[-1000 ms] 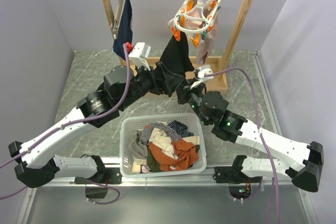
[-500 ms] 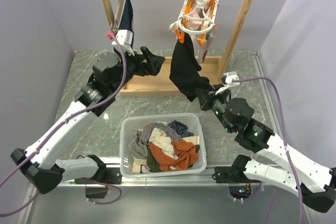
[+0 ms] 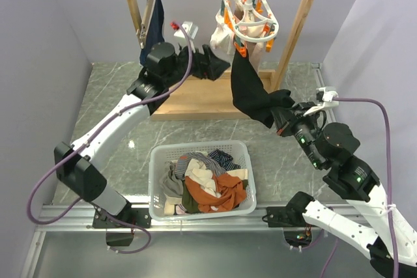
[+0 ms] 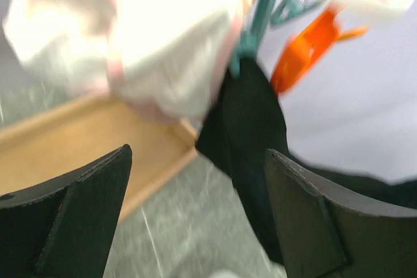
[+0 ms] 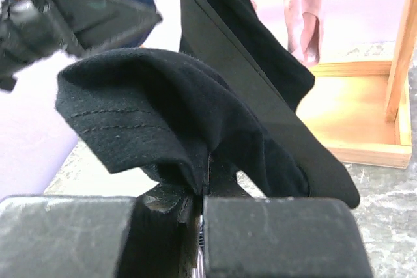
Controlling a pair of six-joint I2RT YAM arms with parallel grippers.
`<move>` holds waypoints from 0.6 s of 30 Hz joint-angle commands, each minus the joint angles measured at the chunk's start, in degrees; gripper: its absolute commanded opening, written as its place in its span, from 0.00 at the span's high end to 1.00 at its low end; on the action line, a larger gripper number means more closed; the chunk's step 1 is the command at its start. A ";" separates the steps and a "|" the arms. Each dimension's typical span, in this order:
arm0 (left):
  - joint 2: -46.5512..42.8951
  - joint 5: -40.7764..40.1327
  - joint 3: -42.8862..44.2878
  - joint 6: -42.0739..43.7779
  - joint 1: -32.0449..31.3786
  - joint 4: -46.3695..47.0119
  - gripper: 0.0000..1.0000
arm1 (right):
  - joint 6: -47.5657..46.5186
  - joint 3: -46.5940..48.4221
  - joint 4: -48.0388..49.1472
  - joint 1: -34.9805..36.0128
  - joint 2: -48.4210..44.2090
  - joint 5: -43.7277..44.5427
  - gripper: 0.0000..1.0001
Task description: Remove the underwear clipped to the hanger
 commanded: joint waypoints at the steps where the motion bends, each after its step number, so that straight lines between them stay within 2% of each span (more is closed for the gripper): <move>1: 2.94 -0.69 7.61 2.98 0.27 3.44 0.12 | 0.84 2.92 -3.19 -0.44 -0.30 0.31 1.00; 6: 8.30 -4.04 14.65 5.36 0.27 1.85 0.13 | 0.41 4.68 -5.91 -0.44 -1.44 2.42 1.00; 9: 11.20 -4.21 17.73 6.94 0.27 0.89 0.18 | 0.14 5.82 -7.23 -0.44 -2.14 3.57 1.00; 15: 14.11 -4.92 21.08 10.46 0.27 -1.93 0.42 | 0.40 6.96 -8.99 -0.62 -3.72 6.55 1.00; 16: 14.38 -4.74 21.34 10.81 0.27 -1.84 0.55 | 0.40 6.97 -9.08 -0.53 -3.90 6.82 1.00; 18: 14.21 -5.35 21.87 10.72 0.27 -2.10 0.72 | 0.67 6.97 -9.61 -0.62 -4.16 7.61 1.00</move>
